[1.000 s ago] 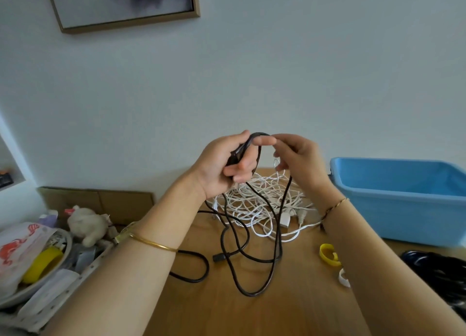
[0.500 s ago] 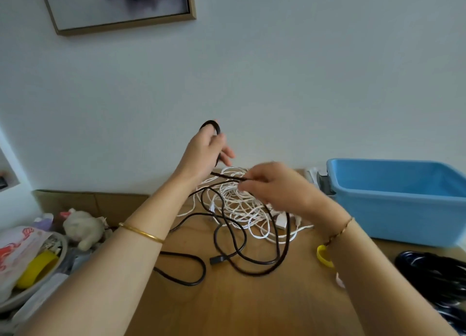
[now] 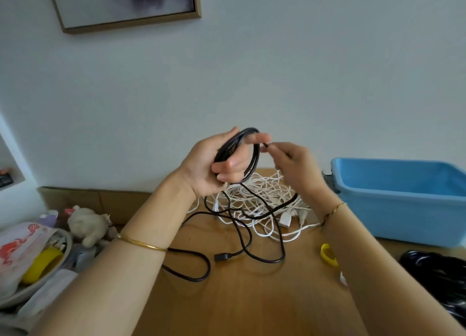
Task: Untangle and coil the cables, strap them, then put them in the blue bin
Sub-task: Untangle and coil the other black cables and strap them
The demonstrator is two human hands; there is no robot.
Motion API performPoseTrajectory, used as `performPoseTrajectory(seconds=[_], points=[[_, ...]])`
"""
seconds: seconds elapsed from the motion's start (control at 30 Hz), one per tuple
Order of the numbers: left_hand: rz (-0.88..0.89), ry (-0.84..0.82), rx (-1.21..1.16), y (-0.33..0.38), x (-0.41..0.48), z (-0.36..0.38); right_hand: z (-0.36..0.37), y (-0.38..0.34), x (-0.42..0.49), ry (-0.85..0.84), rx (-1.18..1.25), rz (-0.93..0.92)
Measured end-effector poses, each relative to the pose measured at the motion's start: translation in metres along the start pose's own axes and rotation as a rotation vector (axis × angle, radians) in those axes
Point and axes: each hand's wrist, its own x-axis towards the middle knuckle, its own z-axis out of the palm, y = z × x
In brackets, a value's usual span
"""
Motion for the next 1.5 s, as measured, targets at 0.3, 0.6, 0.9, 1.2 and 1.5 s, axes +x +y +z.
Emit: performPoseTrajectory(seconds=[0.3,0.6,0.9,1.2,1.5], points=[[0.344,0.469,-0.202,-0.011,0.029,-0.002,0.019,-0.017,-0.032,-0.501,0.101,0.282],[0.305,0.801,1.033,-0.018,0.025,-0.020,-0.009,-0.047,-0.036,-0.514,0.112,0.262],[-0.094,0.395,1.011,-0.007,0.012,0.000,-0.022,-0.044,-0.002,-0.144,-0.006,-0.138],[-0.046,0.147,0.146,0.000,0.002,0.008,-0.006,-0.005,0.004,0.006,0.382,-0.029],[0.220,0.284,-0.228,0.005,0.017,0.011,0.034,0.007,-0.022,-0.102,0.156,0.068]])
